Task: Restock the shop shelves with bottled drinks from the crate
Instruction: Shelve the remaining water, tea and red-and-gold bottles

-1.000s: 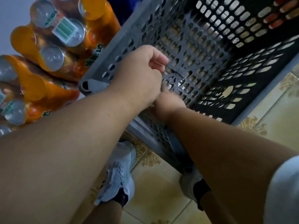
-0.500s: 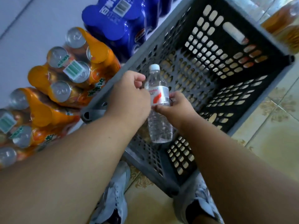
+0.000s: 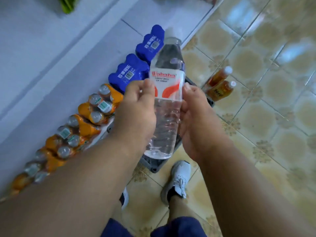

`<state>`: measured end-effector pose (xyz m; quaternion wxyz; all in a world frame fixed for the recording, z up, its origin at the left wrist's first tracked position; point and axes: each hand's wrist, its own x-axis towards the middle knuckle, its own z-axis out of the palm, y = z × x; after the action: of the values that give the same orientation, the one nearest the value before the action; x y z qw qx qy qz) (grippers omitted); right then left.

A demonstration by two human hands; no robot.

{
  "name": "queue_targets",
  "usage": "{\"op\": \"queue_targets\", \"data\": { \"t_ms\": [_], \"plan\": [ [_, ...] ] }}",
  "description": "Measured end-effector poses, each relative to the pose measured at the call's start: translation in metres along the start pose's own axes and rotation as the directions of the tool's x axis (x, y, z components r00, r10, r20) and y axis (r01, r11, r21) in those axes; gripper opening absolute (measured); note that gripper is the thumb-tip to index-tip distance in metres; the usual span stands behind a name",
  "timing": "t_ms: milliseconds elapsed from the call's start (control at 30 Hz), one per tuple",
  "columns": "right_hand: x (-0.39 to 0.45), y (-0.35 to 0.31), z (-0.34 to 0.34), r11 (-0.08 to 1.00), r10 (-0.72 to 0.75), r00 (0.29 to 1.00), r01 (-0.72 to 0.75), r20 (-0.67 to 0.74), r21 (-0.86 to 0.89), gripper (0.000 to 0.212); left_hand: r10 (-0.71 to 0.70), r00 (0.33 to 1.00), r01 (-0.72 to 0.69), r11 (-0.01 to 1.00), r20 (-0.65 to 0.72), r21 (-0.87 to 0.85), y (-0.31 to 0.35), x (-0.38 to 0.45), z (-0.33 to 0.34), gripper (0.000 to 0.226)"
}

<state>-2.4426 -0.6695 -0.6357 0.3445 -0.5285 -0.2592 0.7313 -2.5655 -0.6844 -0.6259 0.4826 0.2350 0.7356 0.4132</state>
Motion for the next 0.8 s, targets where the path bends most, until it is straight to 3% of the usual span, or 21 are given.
{"op": "queue_targets", "data": {
  "t_ms": [100,200,300,400,500,700,800],
  "plan": [
    [-0.042,-0.056,0.023,0.998,0.040,0.999,-0.040,0.003,0.048,0.055,0.071,0.997,-0.072,0.997,-0.026,-0.017,0.067,-0.045,-0.015,0.031],
    [-0.081,-0.101,0.037,0.993,0.065,0.991,-0.075,0.114,0.087,0.053,0.004,0.999,0.007,0.962,0.038,-0.274,0.115,-0.083,-0.022,0.036],
    [-0.123,-0.144,0.043,0.996,0.071,0.974,-0.058,0.216,-0.067,0.055,-0.037,0.982,0.115,0.897,0.187,-0.427,0.156,-0.119,-0.025,0.051],
    [-0.161,-0.182,0.045,0.977,0.003,0.971,0.048,0.237,-0.207,0.054,-0.008,0.932,0.156,0.912,0.362,-0.380,0.185,-0.152,-0.023,0.076],
    [-0.194,-0.205,0.046,0.944,-0.066,0.976,0.129,0.209,-0.304,0.058,-0.038,0.929,0.177,0.919,0.367,-0.351,0.207,-0.176,-0.023,0.081],
    [-0.228,-0.237,0.042,0.886,-0.201,0.955,0.272,0.219,-0.375,0.022,-0.023,0.938,0.228,0.792,0.346,-0.566,0.235,-0.206,-0.034,0.066],
    [-0.236,-0.246,0.060,0.875,-0.203,0.937,0.304,0.285,-0.377,0.024,0.000,0.961,0.162,0.810,0.276,-0.564,0.245,-0.214,-0.049,0.078]
  ]
}}
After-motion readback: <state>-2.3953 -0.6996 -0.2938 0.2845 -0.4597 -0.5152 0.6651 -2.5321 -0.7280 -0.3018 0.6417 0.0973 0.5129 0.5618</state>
